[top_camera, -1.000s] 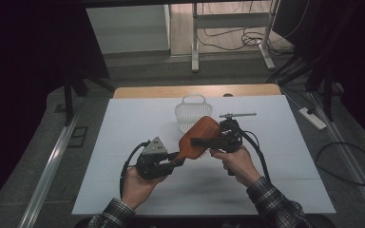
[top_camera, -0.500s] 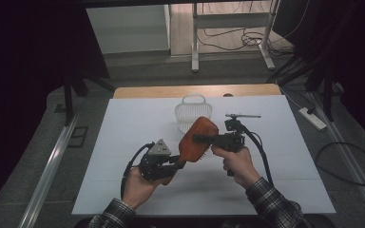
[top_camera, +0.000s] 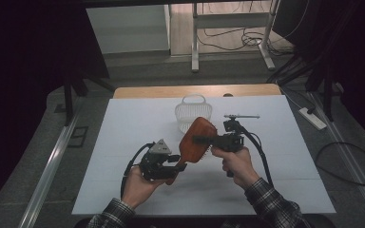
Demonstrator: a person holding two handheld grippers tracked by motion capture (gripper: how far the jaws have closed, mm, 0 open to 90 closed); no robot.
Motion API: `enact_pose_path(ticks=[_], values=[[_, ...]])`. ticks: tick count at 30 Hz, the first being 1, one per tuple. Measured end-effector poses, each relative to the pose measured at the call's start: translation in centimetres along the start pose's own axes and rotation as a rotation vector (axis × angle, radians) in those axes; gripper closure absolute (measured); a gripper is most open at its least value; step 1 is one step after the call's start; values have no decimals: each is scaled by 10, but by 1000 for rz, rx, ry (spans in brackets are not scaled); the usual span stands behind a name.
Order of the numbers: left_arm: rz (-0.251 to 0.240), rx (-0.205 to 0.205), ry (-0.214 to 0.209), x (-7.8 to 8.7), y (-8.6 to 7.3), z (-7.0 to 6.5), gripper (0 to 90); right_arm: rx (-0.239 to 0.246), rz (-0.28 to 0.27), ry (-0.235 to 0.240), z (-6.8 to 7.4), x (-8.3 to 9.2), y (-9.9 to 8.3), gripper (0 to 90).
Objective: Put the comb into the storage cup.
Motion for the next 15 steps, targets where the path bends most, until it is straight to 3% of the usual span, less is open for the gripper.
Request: enact_pose_path(ticks=[11,12,15], values=[[3,21,-4,2,-2,5,335,30,-5,-8,1,6,3,533],[11,30,2,2,-3,7,268,36,-8,-10,1,6,3,533],[33,39,-9,2,-5,9,205,44,-7,-13,1,7,3,532]])
Point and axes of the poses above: each handheld gripper's, and its own axes: x roughly backward along the jaws, y roughly out of its top, z roughly to its left, the point moved 1 cm from there along -x, roughly forward along the jaws, and after that the axes turned 8 degrees about x, right-handed, at the moved point
